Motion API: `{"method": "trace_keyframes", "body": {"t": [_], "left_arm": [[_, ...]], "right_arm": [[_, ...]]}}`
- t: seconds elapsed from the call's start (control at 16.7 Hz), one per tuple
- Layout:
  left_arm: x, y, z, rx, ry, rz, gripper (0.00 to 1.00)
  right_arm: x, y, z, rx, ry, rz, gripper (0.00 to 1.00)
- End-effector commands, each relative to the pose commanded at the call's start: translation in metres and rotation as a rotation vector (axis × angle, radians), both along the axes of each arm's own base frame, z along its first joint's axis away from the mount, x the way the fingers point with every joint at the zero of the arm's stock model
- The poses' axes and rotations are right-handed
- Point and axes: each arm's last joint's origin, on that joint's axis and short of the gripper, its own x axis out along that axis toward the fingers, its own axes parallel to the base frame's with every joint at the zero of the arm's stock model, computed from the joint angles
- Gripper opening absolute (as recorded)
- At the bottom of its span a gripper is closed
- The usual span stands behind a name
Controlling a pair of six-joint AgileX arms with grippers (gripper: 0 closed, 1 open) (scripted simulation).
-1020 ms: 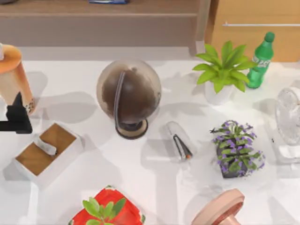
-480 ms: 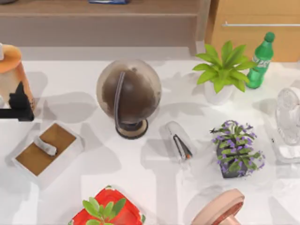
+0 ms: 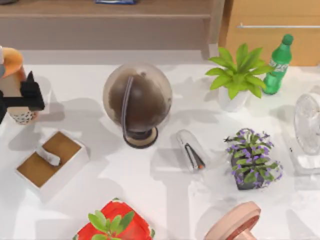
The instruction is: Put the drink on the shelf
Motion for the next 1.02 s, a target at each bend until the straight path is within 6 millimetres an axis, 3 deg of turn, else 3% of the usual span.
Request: {"method": "trace_keyframes", "body": {"t": [0.12,0.9,1.02], "left_arm": [[0.0,0.0,0.0,0.0,0.0,0.0,1.0],[0.0,0.0,0.0,0.0,0.0,0.0,0.02],[0.0,0.0,0.0,0.0,0.0,0.0,0.0]], "right_arm": [[0.0,0.0,0.0,0.0,0.0,0.0,1.0],[0.0,0.0,0.0,0.0,0.0,0.0,1.0],[0.0,0.0,0.0,0.0,0.0,0.0,1.0]]}}
